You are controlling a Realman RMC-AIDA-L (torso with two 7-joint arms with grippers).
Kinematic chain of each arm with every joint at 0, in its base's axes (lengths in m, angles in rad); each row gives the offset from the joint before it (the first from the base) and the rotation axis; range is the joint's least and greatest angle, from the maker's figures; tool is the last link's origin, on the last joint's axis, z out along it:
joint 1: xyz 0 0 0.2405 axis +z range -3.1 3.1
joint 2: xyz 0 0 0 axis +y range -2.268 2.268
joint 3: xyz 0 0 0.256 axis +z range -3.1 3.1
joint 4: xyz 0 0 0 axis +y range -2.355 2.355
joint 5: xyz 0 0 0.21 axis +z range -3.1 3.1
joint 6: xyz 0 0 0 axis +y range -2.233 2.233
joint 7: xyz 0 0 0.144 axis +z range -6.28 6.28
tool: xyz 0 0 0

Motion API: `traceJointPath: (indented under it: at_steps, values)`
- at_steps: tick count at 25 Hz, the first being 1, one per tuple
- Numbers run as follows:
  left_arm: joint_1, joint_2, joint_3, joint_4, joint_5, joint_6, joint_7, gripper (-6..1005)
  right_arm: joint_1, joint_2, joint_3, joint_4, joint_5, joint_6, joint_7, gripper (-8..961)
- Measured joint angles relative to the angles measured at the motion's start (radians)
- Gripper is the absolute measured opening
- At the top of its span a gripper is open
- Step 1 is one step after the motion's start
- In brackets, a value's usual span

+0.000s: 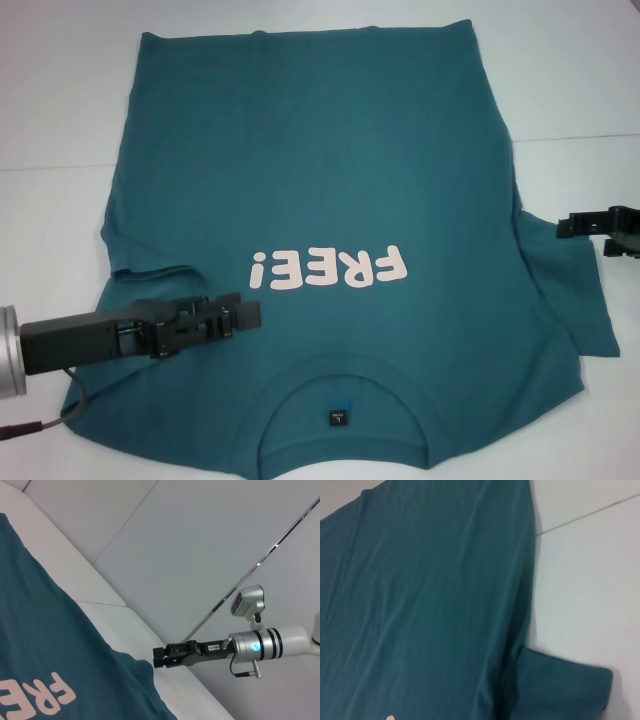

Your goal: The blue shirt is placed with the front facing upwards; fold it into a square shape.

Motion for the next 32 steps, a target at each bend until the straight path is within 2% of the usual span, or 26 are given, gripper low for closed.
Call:
traceJointPath:
  at_steps: [15, 32]
  values:
    - [0.0, 0.0, -0.001, 0.0, 0.0, -0.013, 0.004, 540, 0.022, 0.007, -0.01, 0.061, -0.002, 0.069, 0.005, 906]
    - [0.003, 0.003, -0.001, -0.026, 0.0, -0.04, 0.009, 539, 0.042, 0.017, -0.024, 0.087, -0.002, 0.084, -0.001, 905]
